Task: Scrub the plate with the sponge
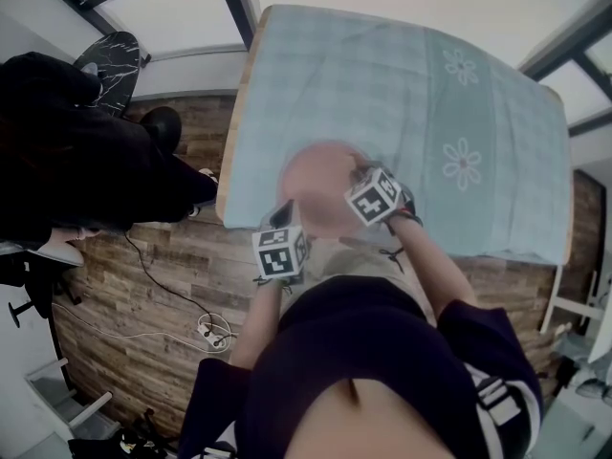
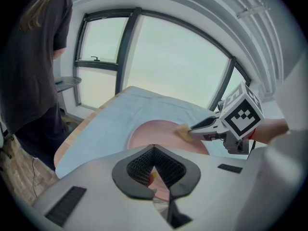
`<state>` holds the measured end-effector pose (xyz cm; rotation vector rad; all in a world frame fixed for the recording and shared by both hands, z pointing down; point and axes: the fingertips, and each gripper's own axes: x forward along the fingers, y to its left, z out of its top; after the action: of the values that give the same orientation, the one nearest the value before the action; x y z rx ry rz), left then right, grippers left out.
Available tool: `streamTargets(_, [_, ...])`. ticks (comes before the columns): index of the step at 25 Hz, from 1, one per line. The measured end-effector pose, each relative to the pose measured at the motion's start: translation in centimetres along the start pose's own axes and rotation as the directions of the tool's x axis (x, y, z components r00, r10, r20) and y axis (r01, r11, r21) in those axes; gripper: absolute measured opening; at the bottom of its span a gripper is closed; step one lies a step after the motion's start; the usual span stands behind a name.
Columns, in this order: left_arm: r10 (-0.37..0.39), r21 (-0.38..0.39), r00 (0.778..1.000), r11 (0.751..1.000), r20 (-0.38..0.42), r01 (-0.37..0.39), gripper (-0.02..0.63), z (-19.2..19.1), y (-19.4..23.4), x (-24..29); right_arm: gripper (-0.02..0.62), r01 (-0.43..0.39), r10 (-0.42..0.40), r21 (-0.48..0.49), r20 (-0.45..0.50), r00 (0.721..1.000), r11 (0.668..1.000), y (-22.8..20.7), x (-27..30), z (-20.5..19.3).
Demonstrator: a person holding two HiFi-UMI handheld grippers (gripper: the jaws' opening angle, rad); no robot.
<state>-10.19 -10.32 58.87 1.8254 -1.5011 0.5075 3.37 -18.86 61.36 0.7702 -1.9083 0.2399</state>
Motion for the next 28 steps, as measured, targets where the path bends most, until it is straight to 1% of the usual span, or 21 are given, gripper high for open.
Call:
streamTargets(5, [-0.01, 0.016, 1.0, 1.0, -0.01, 0.01, 0.003, 0.3, 0.0, 0.7, 0.054, 0.018, -0.018, -0.008, -0.023, 1.0, 1.0, -0.9, 1.0, -0.5])
streamTargets(11, [-0.018, 0.034, 1.0, 0.999, -0.02, 0.019, 0.003, 0.5, -0.2, 0.8, 0.054, 0.013, -0.013, -0.019, -0.033, 0.999, 1.0, -0.5, 1.6, -0.6])
streamTargets(21, [-0.019, 0.025, 1.0, 0.999, -0.018, 0.02, 0.003, -0.5, -0.5, 0.3, 0.055, -0.011, 0.01, -0.026, -0.05, 0.999, 1.0, 2.0, 1.3, -1.8])
streamTargets(28, [-0.012, 0.011, 1.0, 1.0, -0.007, 0.012, 0.003, -1.5, -0.8, -0.6, 0.054, -0.04, 0.038, -0.038, -0.046, 0.998, 0.998, 4.1, 0.5, -2.8])
